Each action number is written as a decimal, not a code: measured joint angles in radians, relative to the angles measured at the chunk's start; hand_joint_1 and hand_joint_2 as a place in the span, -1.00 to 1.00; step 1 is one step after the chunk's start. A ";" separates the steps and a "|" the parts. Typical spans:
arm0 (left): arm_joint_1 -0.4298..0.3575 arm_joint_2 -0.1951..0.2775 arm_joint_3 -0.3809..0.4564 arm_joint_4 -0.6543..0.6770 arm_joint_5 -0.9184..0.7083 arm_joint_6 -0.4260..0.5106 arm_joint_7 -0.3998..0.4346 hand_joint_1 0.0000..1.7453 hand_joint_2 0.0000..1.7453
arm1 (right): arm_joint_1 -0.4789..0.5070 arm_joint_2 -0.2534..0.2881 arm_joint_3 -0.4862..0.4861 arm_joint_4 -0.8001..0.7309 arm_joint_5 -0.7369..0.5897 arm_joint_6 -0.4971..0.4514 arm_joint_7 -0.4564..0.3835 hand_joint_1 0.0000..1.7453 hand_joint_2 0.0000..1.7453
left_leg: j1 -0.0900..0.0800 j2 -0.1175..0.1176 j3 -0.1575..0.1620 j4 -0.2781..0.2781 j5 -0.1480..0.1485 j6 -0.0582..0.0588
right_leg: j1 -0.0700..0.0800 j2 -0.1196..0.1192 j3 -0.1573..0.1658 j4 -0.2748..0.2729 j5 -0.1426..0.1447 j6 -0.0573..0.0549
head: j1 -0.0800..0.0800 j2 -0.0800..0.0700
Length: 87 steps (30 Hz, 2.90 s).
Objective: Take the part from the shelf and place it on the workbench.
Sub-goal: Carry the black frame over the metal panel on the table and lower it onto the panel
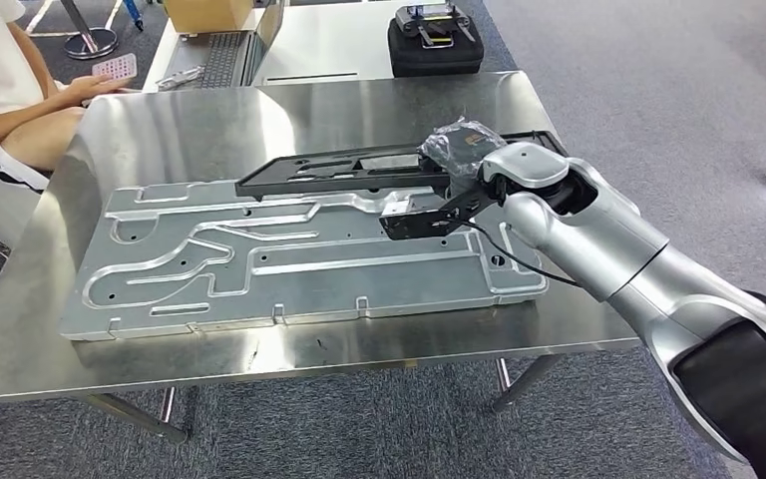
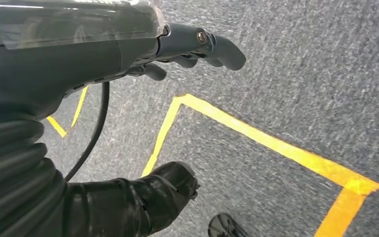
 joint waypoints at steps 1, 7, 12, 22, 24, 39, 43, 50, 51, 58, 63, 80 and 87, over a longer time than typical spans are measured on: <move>0.000 0.001 0.000 0.000 0.000 0.000 -0.001 -1.00 1.00 | 0.007 -0.004 0.000 0.000 0.000 -0.002 0.001 1.00 1.00 | -0.002 -0.001 0.005 -0.011 -0.004 0.004 | 0.002 0.000 -0.001 0.002 -0.002 0.005 | 0.000 0.000; 0.001 0.001 0.000 0.000 0.000 0.002 -0.002 -1.00 1.00 | 0.034 -0.033 -0.009 0.000 -0.001 -0.008 0.001 1.00 1.00 | 0.005 0.001 0.016 -0.030 0.001 0.032 | -0.006 -0.001 -0.060 0.132 -0.080 0.037 | 0.001 0.000; 0.001 0.001 0.000 0.000 0.000 0.004 -0.002 -1.00 1.00 | 0.058 -0.053 -0.015 0.000 -0.002 -0.012 -0.002 1.00 1.00 | 0.006 -0.002 0.025 -0.029 -0.006 0.033 | -0.019 -0.003 -0.109 0.203 -0.059 0.047 | 0.001 0.000; -0.001 0.005 0.000 -0.001 0.000 0.004 -0.003 -1.00 1.00 | 0.057 -0.060 -0.029 -0.003 -0.014 -0.015 -0.003 0.50 0.50 | 0.005 0.000 -0.015 0.081 -0.083 -0.010 | -0.014 -0.005 -0.002 -0.024 0.023 -0.004 | 0.000 0.000; 0.000 0.006 0.000 -0.001 0.000 0.004 -0.003 -1.00 1.00 | 0.059 -0.061 -0.030 -0.003 -0.016 -0.014 -0.004 -0.50 -0.50 | 0.005 0.000 -0.081 0.210 -0.134 -0.013 | -0.011 -0.005 -0.001 -0.024 0.021 -0.010 | -0.001 0.000; 0.000 0.009 0.000 -0.005 0.003 0.006 0.002 -1.00 -1.00 | 0.039 -0.086 -0.049 -0.010 -0.027 -0.010 -0.007 -1.00 -1.00 | 0.005 0.003 0.027 -0.038 -0.001 0.036 | -0.011 -0.001 -0.099 0.216 -0.115 0.038 | 0.001 0.000; 0.002 0.008 0.000 -0.005 0.005 0.005 0.002 -1.00 -1.00 | 0.042 -0.095 -0.049 -0.011 -0.028 -0.010 -0.007 -1.00 -1.00 | 0.007 0.001 0.032 -0.036 -0.005 0.032 | -0.023 -0.003 -0.084 0.170 -0.048 0.045 | 0.001 0.000; 0.001 -0.002 0.000 -0.024 0.010 -0.004 -0.001 -1.00 -1.00 | 0.034 -0.098 -0.050 -0.013 -0.028 -0.011 -0.009 -1.00 -1.00 | 0.004 0.001 0.027 -0.025 -0.017 -0.004 | -0.016 -0.003 -0.002 -0.008 0.008 0.017 | 0.000 0.000; 0.001 -0.002 0.000 -0.026 0.010 -0.005 -0.002 -1.00 -1.00 | 0.032 -0.099 -0.051 -0.013 -0.028 -0.011 -0.009 -1.00 -1.00 | 0.006 0.001 0.018 -0.002 -0.033 -0.007 | -0.018 -0.004 0.000 -0.012 0.010 0.010 | 0.000 0.000; 0.003 -0.006 0.000 -0.030 0.011 -0.009 -0.002 -1.00 -1.00 | 0.031 -0.099 -0.051 -0.015 -0.028 -0.010 -0.009 -1.00 -1.00 | 0.005 0.002 -0.070 0.184 -0.084 -0.006 | -0.005 -0.004 0.004 -0.009 0.006 -0.008 | 0.000 0.000; 0.003 -0.007 0.000 -0.034 0.011 -0.013 -0.007 -1.00 -1.00 | 0.023 -0.099 -0.051 -0.015 -0.028 -0.007 -0.009 -1.00 -1.00 | -0.006 0.001 0.026 -0.019 -0.015 0.015 | 0.001 -0.003 -0.002 0.001 0.004 0.008 | 0.000 0.000; 0.001 -0.014 0.000 -0.036 0.011 -0.017 -0.012 -1.00 -1.00 | 0.019 -0.109 -0.051 -0.014 -0.021 -0.006 -0.009 -1.00 -1.00 | -0.001 0.005 -0.006 -0.032 0.038 0.015 | -0.015 -0.002 0.055 -0.013 -0.035 0.037 | 0.001 0.000; 0.003 -0.015 0.000 -0.036 0.011 -0.017 -0.012 -1.00 -1.00 | 0.018 -0.108 -0.051 -0.014 -0.020 -0.005 -0.009 -1.00 -1.00 | 0.005 0.004 -0.091 0.181 -0.117 -0.018 | -0.013 -0.011 -0.003 -0.019 0.026 -0.008 | 0.000 0.000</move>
